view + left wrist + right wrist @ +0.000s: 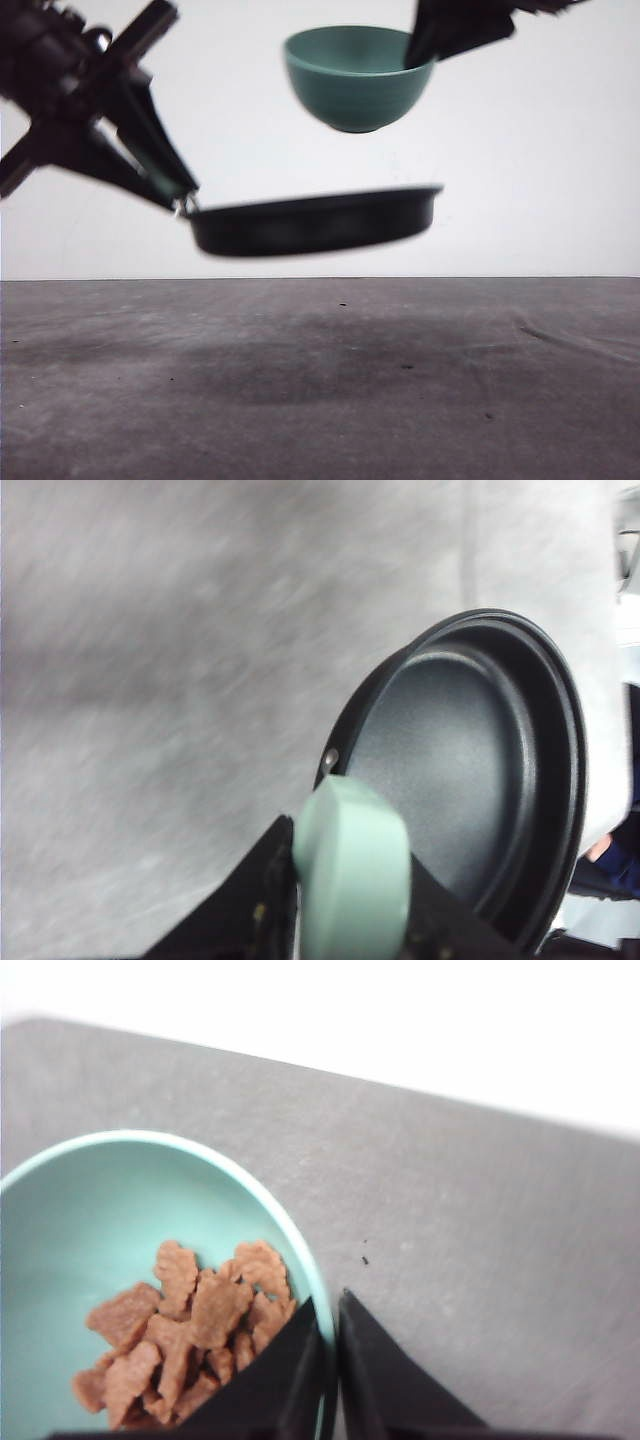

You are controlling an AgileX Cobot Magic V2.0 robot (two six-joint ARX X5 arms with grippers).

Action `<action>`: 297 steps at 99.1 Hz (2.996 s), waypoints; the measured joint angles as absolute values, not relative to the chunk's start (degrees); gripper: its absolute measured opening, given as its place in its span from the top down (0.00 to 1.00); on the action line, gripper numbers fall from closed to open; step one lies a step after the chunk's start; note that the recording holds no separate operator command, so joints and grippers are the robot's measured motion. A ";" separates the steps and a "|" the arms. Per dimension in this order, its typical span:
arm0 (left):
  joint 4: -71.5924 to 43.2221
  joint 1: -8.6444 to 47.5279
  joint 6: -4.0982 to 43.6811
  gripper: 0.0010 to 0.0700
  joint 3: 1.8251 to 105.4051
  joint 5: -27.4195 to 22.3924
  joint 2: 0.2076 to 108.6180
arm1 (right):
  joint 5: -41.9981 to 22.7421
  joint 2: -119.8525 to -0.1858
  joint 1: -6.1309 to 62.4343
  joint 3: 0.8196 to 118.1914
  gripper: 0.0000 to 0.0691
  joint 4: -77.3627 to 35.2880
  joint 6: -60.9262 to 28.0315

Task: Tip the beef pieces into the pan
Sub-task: 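Raise the bowl with the right gripper and tip the beef cubes into the pan, then lower the empty bowl onto the table with the right gripper and release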

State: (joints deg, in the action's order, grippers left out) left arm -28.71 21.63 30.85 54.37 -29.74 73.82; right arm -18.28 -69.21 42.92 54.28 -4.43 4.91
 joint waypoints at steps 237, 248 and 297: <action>-43.66 11.79 26.52 0.93 62.74 -30.20 73.76 | -16.19 -82.00 50.17 54.26 0.98 45.43 -58.33; -43.07 11.79 26.48 0.93 62.74 -30.22 73.76 | -24.12 -80.95 49.10 54.26 0.98 39.77 -43.79; -41.76 11.97 23.51 0.93 62.74 -29.63 73.76 | -14.61 -61.60 32.56 54.39 0.98 -8.60 5.58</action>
